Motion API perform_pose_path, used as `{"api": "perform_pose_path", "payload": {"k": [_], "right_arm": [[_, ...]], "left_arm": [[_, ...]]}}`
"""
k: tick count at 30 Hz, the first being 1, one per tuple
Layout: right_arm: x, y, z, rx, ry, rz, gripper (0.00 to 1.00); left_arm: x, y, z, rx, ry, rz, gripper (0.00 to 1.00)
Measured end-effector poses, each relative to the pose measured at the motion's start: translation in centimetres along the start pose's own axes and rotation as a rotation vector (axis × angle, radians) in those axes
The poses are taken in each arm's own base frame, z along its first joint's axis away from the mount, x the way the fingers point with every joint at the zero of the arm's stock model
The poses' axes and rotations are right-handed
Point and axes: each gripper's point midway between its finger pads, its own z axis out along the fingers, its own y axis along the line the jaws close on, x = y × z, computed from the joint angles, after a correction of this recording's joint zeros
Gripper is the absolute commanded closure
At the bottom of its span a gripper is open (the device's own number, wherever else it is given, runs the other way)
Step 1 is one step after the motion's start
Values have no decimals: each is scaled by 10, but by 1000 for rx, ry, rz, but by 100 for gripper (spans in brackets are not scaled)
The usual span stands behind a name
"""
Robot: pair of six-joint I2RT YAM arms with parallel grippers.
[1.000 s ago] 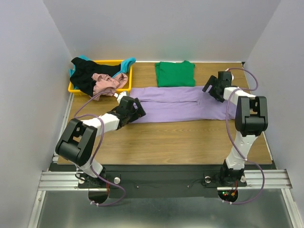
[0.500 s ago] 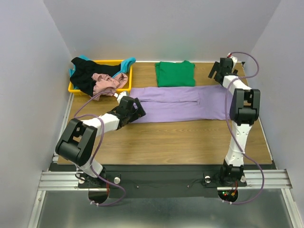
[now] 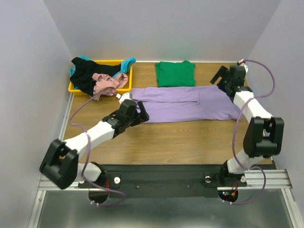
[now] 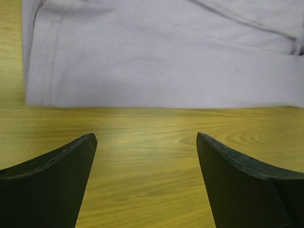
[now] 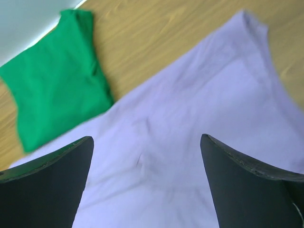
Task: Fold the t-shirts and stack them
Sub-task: Fold the tshirt
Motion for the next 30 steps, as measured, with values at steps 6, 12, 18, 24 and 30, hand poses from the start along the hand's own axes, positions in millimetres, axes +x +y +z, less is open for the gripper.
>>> {"api": "perform_pose_path", "payload": {"k": [6,12,18,24,30], "right_arm": [[80,10,-23,-88,170,43,0],[158,-21,-20,6,359,60,0],[157,-25,-10,35,341,67,0],[143,-18,12,39,298,70,0],[132,-18,29,49,291,26,0]], "left_arm": [[-36,-17,-20,23,-118,-7,2],[-65,-29,21,-50,-138,6,2],[-47,1,75,-172,-51,25,2],[-26,18,94,-210,4,34,2],[16,8,65,-112,17,31,2]]}}
